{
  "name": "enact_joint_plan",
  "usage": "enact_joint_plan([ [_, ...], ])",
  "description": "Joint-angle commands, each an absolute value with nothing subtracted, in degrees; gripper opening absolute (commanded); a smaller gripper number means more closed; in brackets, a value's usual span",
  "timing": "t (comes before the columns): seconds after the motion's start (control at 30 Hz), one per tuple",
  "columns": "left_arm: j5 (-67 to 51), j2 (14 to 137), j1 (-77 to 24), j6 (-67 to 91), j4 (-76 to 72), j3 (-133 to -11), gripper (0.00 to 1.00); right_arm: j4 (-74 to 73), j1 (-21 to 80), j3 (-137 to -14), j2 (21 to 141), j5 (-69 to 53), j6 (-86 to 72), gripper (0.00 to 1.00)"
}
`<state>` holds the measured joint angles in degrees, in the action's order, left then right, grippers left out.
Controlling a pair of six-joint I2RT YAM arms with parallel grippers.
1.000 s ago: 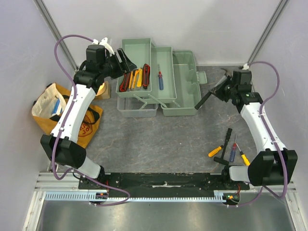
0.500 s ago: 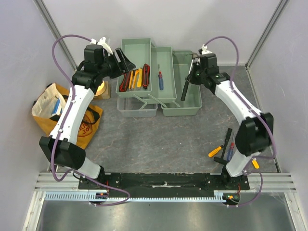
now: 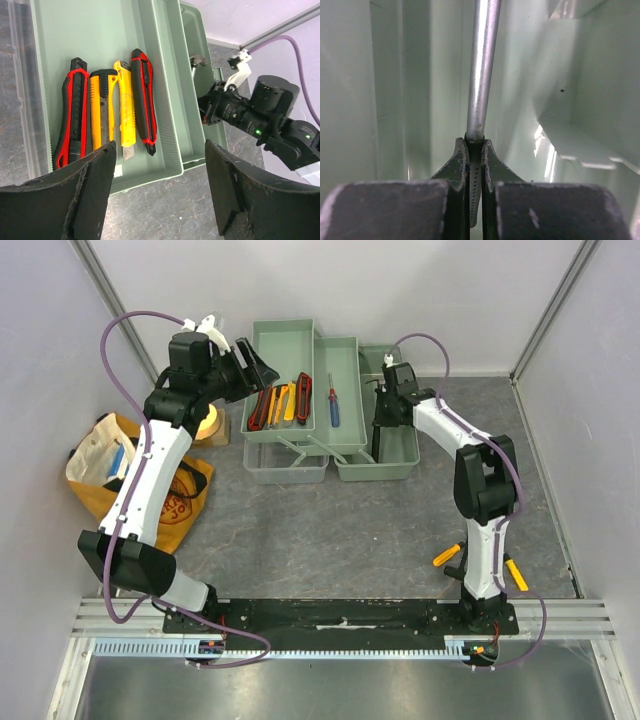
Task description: Pack the tool kit
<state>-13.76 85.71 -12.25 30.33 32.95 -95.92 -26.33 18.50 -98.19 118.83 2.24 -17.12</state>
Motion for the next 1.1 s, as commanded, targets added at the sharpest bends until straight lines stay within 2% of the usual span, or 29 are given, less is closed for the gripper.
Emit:
enact_joint_plan([
  [0.0, -14.2, 84.1, -11.9, 27.8, 32.4, -96.3, 0.77, -25.3, 20.0, -103.1, 121.7, 2.6, -17.0, 0.0],
  [0.23, -14.0, 84.5, -11.9, 27.9, 32.5, -96.2, 0.77, -27.1, 20.9, -106.6, 127.3, 3.2, -18.1, 0.04],
  [0.33, -14.1, 84.5, -11.7, 27.9, 32.6, -96.2, 0.77, -31.7, 21.2, -110.0, 128.8, 6.1, -18.9, 0.11],
  [0.5, -14.1, 84.5, -11.5, 27.9, 32.7, -96.1, 0.77, -37.0, 21.3, -112.8, 128.2, 10.5, -19.8, 0.32],
  [0.57, -14.3, 84.7, -11.5, 28.1, 32.7, -96.1, 0.77, -37.4, 21.3, -112.3, 127.2, 10.9, -20.0, 0.34],
  [0.73, -14.9, 84.6, -11.4, 28.0, 32.7, -95.9, 0.76, -37.7, 21.3, -111.1, 123.1, 12.1, -21.1, 0.36],
  [0.9, -15.6, 84.3, -11.4, 28.1, 32.7, -95.6, 0.76, -38.1, 21.3, -107.7, 114.9, 14.8, -22.6, 0.33],
  [1.07, -16.7, 83.6, -11.4, 28.4, 32.7, -94.9, 0.76, -43.3, 21.0, -102.1, 104.3, 26.2, -29.0, 0.34],
])
